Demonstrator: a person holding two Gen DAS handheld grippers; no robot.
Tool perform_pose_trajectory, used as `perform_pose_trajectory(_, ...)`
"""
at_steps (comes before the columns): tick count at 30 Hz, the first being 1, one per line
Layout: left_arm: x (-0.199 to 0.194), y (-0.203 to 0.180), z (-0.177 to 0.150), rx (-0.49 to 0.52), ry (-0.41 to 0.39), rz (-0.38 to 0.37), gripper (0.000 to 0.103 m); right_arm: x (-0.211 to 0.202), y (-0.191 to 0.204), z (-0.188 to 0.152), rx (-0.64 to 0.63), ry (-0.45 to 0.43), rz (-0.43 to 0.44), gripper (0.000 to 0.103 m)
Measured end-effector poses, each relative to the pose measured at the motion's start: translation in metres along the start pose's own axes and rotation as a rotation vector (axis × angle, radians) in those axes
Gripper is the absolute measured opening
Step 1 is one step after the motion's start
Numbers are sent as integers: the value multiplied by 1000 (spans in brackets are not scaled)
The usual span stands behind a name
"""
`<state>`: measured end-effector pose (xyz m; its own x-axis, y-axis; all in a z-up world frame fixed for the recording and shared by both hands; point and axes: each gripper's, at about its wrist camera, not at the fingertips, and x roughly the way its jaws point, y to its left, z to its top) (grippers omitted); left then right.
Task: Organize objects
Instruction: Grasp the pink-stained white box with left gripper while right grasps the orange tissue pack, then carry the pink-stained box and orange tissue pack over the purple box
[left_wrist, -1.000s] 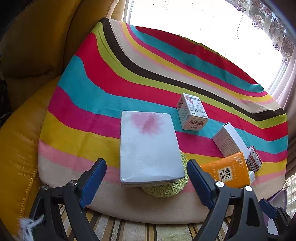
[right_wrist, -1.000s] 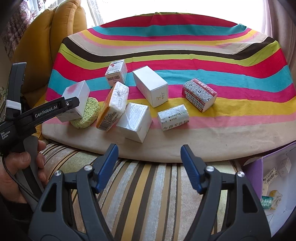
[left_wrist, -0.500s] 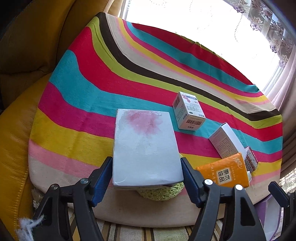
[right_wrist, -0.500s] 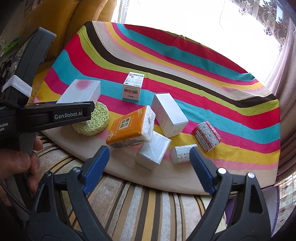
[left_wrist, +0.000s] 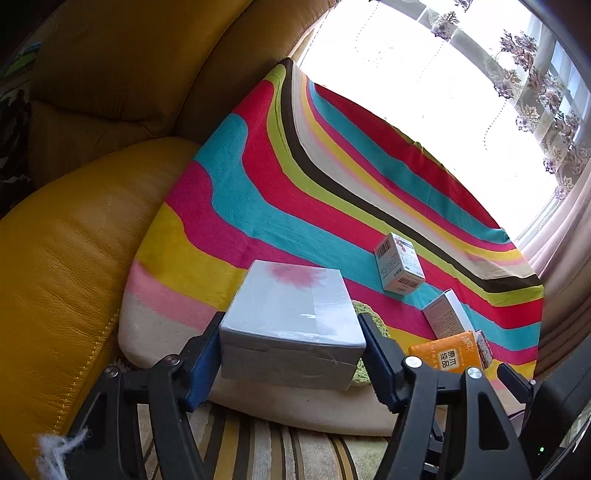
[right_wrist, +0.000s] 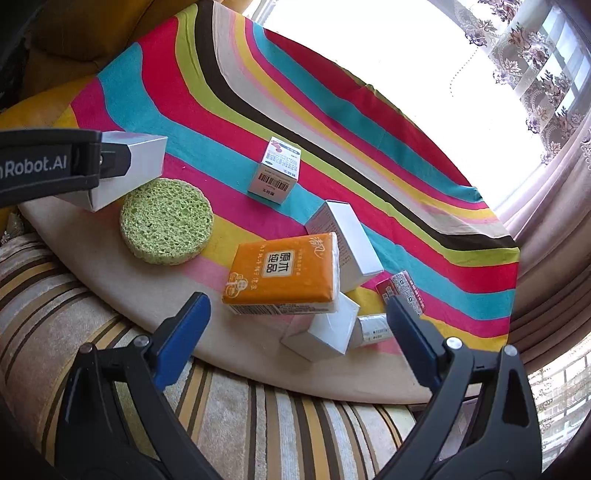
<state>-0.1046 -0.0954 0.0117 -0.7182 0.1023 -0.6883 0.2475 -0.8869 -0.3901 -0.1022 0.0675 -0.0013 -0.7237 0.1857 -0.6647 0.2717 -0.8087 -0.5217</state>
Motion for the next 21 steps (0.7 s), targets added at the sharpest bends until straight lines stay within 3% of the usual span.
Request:
perform_pose_trajectory(14, 9, 6, -4, -24, 21, -33, 69, 27, 15, 15, -8, 55, -40, 97)
perform_pose_trajectory(21, 10, 6, -6, -22, 25, -32, 69, 35, 18, 14, -19, 79, -50, 79)
